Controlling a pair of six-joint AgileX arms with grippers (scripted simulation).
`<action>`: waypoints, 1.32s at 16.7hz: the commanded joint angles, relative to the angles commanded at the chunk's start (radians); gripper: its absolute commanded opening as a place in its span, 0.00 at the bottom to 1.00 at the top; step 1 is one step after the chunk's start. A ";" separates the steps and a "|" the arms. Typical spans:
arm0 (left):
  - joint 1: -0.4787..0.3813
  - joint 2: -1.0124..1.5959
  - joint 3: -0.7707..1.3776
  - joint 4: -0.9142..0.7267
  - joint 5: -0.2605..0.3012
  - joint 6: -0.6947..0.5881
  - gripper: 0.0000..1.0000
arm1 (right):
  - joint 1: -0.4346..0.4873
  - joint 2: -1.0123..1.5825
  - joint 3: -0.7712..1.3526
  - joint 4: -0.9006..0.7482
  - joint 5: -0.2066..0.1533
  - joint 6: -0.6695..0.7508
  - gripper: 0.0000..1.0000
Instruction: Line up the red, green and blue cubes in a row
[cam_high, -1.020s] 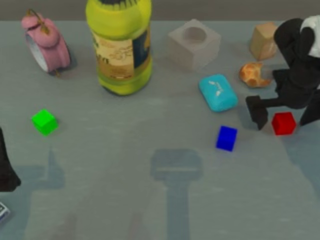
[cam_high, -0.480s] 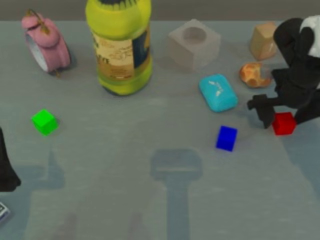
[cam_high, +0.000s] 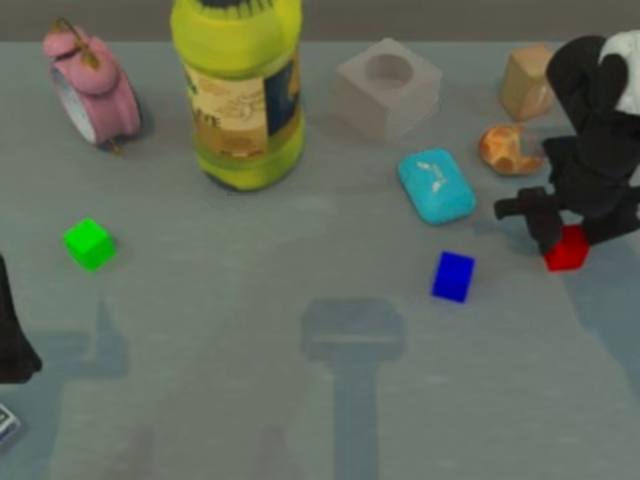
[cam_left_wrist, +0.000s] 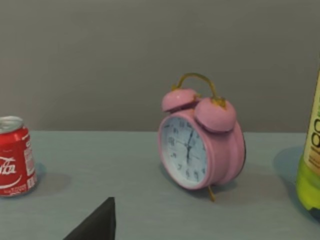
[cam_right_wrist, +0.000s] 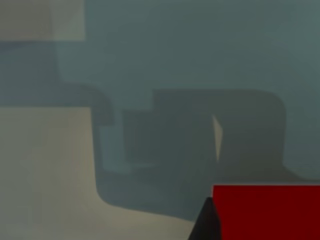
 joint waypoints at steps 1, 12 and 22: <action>0.000 0.000 0.000 0.000 0.000 0.000 1.00 | 0.000 0.000 0.000 0.000 0.000 0.000 0.00; 0.000 0.000 0.000 0.000 0.000 0.000 1.00 | 0.005 -0.112 0.155 -0.234 0.002 -0.002 0.00; 0.000 0.000 0.000 0.000 0.000 0.000 1.00 | 0.109 -0.052 0.280 -0.308 0.007 0.111 0.00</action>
